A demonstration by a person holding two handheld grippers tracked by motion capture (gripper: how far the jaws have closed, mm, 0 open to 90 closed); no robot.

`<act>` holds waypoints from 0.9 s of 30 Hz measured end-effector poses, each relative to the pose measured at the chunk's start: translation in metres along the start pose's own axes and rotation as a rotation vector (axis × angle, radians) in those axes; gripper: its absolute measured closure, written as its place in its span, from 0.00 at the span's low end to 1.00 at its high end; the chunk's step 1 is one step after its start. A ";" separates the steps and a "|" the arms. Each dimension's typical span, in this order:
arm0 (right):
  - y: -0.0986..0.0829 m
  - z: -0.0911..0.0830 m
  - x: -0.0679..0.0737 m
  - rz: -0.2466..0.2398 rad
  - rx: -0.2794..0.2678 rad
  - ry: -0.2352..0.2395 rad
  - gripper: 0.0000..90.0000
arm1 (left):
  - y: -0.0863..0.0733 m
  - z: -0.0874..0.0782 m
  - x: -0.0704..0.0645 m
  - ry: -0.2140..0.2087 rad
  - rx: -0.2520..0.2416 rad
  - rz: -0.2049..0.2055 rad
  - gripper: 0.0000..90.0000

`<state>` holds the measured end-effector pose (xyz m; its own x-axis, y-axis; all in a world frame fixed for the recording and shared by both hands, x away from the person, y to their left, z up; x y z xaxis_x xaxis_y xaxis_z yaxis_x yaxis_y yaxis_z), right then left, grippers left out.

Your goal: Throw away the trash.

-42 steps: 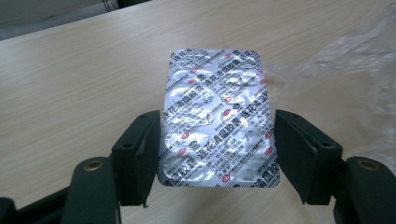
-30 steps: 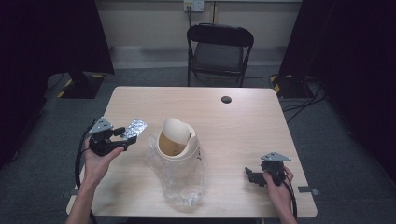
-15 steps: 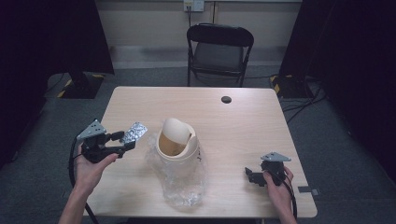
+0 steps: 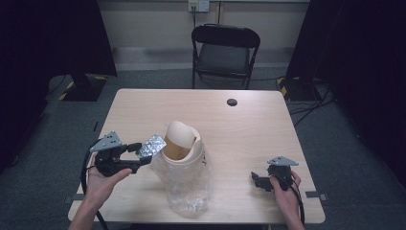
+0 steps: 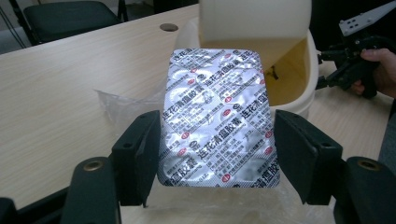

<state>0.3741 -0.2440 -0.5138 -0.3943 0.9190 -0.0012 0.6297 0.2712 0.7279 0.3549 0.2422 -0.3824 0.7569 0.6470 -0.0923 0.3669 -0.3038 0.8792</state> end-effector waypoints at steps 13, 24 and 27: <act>0.000 0.000 0.000 0.000 0.000 0.000 0.10 | 0.011 0.021 -0.015 -0.044 0.036 0.054 0.38; 0.000 0.000 0.000 0.000 0.000 0.000 0.10 | 0.024 0.027 -0.019 -0.047 0.023 0.060 0.38; 0.000 0.000 0.000 0.000 0.000 0.000 0.10 | 0.027 0.031 -0.021 -0.054 0.025 0.066 0.38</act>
<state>0.3740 -0.2440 -0.5138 -0.3945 0.9189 -0.0013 0.6297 0.2713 0.7279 0.3659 0.1992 -0.3711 0.8076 0.5867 -0.0597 0.3278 -0.3624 0.8725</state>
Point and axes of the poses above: each handheld gripper's, and its own axes: z roughly forward along the jaws, y roughly out of its top, x roughly to its left, the point moved 2 cm from there along z, roughly forward along the jaws, and after that the axes turned 1 degree about z, right-handed, at the moved point
